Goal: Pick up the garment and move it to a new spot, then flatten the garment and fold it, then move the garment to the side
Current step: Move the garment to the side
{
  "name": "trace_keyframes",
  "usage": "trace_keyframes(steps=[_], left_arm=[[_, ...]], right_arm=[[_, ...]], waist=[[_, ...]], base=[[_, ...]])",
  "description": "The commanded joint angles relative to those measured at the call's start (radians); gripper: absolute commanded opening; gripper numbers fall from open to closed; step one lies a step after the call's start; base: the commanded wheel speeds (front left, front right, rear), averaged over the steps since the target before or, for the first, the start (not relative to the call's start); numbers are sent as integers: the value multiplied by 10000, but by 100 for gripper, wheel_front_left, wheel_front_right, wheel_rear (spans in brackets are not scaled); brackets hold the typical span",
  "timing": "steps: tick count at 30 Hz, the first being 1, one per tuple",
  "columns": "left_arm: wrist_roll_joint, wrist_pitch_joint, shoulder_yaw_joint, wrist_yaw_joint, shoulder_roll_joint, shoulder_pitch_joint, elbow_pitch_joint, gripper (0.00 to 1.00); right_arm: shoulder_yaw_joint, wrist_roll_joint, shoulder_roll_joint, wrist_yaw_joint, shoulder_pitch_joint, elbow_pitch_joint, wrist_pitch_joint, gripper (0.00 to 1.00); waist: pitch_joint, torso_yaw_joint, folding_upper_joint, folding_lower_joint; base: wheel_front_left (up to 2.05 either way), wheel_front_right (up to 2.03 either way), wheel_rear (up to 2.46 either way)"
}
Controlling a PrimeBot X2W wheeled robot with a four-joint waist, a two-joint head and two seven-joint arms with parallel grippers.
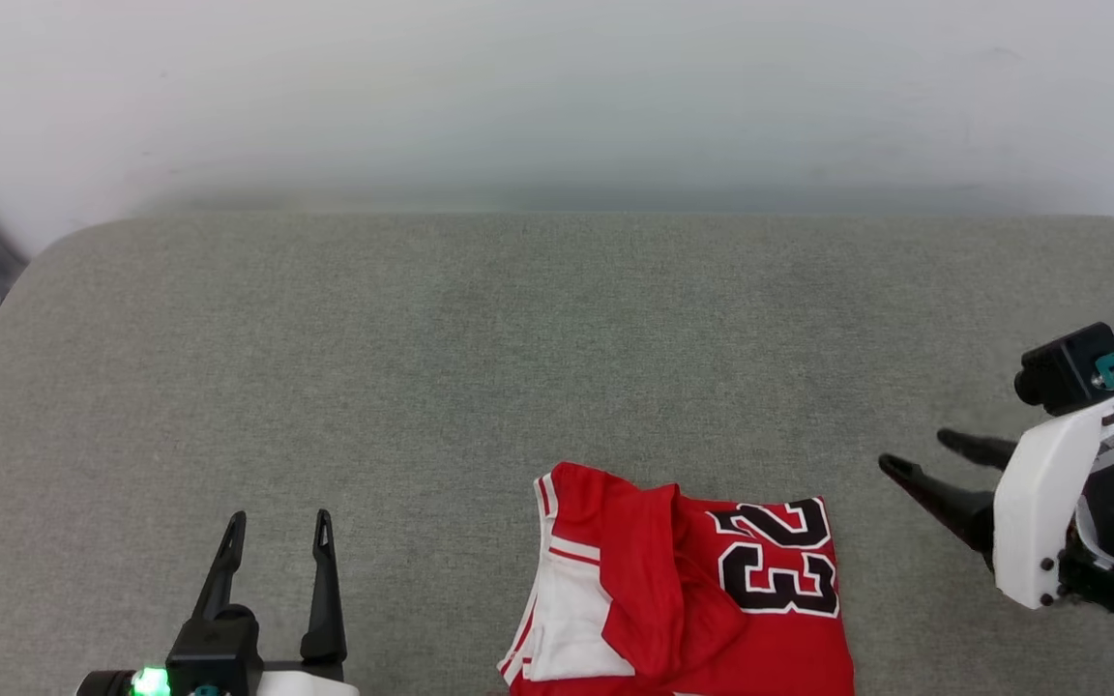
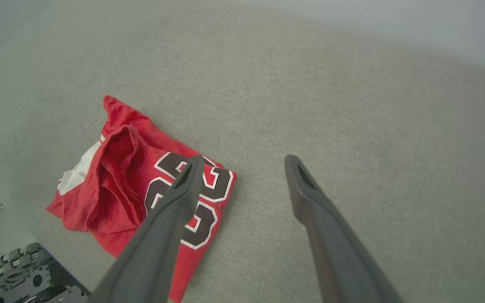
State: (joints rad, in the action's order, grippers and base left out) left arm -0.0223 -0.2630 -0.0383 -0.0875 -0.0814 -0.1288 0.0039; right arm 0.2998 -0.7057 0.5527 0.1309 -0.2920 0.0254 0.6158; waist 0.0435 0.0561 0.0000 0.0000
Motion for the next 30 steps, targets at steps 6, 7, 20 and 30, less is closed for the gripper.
trace_keyframes(steps=[6,7,20,30], left_arm=[[-13,-22,-48,97,79,460,16,100],[-7,-22,-63,120,89,520,20,100],[73,-22,-315,261,159,1478,97,100],[13,-22,-334,182,214,1460,160,100]], right_arm=[[91,-1963,626,-4,179,-309,2353,100],[91,-2157,602,-4,303,-430,2523,100],[1057,-3652,-675,-7,388,-2377,2129,100],[2170,-3763,-495,-13,109,-2920,1309,0]], waist=[[510,281,0,0],[598,331,0,0],[1928,1185,0,0],[1943,1372,0,0]], base=[[0,0,0],[0,0,0],[0,0,0],[0,0,0]])
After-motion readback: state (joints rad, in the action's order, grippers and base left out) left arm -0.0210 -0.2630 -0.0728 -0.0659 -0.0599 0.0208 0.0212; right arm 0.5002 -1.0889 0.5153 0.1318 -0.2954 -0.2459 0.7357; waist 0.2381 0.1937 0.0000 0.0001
